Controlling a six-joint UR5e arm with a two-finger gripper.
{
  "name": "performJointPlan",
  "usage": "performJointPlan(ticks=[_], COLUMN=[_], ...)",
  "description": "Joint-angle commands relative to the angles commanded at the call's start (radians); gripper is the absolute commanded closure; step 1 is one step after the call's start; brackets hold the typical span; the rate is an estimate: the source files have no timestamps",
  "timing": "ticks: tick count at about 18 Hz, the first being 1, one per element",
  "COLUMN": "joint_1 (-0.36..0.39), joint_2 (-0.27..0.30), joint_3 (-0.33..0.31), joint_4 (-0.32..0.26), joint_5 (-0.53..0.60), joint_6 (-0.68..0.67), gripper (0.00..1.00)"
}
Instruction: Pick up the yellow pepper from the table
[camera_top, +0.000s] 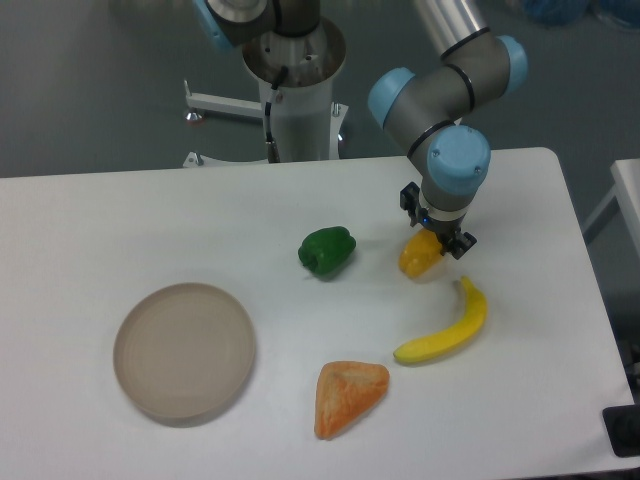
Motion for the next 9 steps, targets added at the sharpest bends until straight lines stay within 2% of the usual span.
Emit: performJointPlan(ticks=[4,9], joint_1=[0.0,-0.021], joint_2=[-0.002,-0.014], joint_3=[0.017,0.119], joint_4=[0.0,-0.003], joint_5=[-0.018,-0.13], joint_6=[-0.002,-0.017], gripper=[0.55,0.55])
